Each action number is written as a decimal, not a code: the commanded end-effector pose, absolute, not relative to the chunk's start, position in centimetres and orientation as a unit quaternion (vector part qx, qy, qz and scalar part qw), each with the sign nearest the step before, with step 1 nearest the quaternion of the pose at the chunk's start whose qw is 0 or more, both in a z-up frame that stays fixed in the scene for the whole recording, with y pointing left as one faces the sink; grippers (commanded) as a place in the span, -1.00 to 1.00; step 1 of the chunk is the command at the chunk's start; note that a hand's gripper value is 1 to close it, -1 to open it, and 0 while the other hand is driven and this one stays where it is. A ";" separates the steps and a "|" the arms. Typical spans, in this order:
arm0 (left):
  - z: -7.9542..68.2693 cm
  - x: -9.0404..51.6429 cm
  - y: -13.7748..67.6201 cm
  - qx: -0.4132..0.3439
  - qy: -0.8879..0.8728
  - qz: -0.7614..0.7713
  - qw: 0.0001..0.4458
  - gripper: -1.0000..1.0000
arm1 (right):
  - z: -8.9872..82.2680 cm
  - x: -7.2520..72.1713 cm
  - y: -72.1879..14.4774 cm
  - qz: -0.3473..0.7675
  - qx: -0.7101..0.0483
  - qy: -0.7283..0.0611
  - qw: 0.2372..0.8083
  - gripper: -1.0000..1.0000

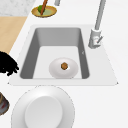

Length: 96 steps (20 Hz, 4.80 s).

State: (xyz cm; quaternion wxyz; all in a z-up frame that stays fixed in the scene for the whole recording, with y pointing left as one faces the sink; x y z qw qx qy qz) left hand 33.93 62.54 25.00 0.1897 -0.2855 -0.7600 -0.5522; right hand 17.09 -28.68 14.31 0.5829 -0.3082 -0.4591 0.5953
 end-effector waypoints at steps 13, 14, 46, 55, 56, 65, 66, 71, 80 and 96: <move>19.1 35.2 64.1 -0.199 -0.788 -0.553 0.183 1.00 | 14.3 17.1 -28.7 0.595 -0.308 -0.459 0.583 0.00; 19.4 35.2 64.3 -0.205 -0.785 -0.554 0.186 1.00 | 14.3 17.1 -28.7 0.595 -0.308 -0.459 0.583 0.00; 22.0 35.2 64.5 -0.280 -0.750 -0.565 0.198 -1.00 | 14.3 17.1 -28.7 0.595 -0.308 -0.459 0.583 0.00; 25.3 33.4 62.3 -0.248 -0.734 -0.594 0.215 -1.00 | 14.3 17.1 -28.7 0.595 -0.308 -0.459 0.583 0.00; 25.5 33.2 62.2 -0.245 -0.736 -0.592 0.217 -1.00 | 14.3 17.1 -28.7 0.595 -0.308 -0.459 0.583 0.00; 26.5 28.9 60.2 -0.244 -0.734 -0.595 0.219 -1.00 | 14.3 17.1 -28.7 0.595 -0.308 -0.459 0.583 0.00; 26.6 28.3 59.9 -0.244 -0.733 -0.596 0.218 -1.00 | 14.3 17.1 -28.7 0.595 -0.308 -0.459 0.583 0.00; 26.9 25.8 58.3 -0.243 -0.727 -0.604 0.220 -1.00 | 14.3 17.1 -28.7 0.595 -0.308 -0.459 0.583 0.00; 27.0 22.2 57.2 -0.225 -0.716 -0.616 0.237 -1.00 | 14.3 17.1 -28.7 0.595 -0.308 -0.459 0.583 0.00; 28.1 16.7 52.7 -0.204 -0.679 -0.657 0.257 -1.00 | 14.3 17.1 -28.7 0.595 -0.308 -0.459 0.583 0.00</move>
